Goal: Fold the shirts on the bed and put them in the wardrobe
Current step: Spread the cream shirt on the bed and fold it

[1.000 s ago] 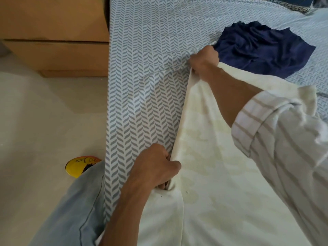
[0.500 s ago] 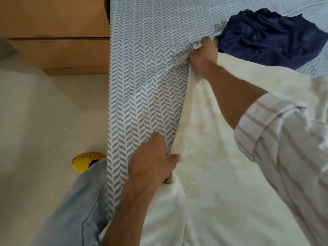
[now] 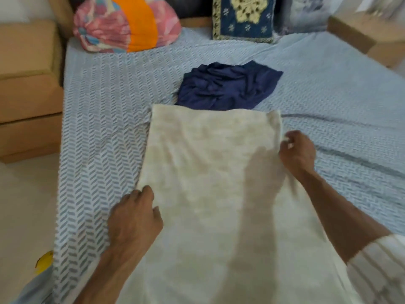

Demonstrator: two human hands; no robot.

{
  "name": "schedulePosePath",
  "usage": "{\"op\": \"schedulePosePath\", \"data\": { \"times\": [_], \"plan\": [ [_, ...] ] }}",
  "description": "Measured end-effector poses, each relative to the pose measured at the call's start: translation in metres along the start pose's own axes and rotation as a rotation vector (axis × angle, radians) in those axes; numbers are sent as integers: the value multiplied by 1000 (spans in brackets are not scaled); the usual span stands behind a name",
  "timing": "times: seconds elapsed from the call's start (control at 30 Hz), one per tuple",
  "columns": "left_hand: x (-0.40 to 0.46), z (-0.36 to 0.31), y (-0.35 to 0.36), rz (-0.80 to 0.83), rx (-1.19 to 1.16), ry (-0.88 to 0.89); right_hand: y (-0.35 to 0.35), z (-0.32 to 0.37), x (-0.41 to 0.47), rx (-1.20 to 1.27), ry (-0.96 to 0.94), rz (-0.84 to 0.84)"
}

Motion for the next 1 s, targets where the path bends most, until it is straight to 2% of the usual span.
{"op": "schedulePosePath", "data": {
  "times": [0.1,0.2,0.33,0.47,0.6,0.7,0.87,1.0],
  "plan": [
    [19,-67,4,18,-47,143,-8,-66,12,-99,125,169],
    [46,-139,22,69,-159,233,-2,-93,20,-79,49,257],
    [101,-221,45,177,-346,254,5,-95,31,-134,-129,157],
    [168,-308,63,216,-414,298,9,-101,36,-111,-200,75],
    [233,-376,76,235,-358,369,6,-103,36,-14,-239,-4],
    [264,-408,77,221,-203,373,7,-104,36,30,-259,-7],
    [283,-421,83,270,72,283,12,-105,36,62,-244,26],
    [285,-422,89,359,58,248,11,-104,34,116,-225,38]
  ]
}}
Point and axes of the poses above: each hand's wrist, its own x-axis towards the middle knuckle, its own y-axis out of the palm, z = x × y, the point moved 8 cm from there along x, towards the middle knuckle, and after that the axes turned 4 degrees about -z, right-handed, at the moved point
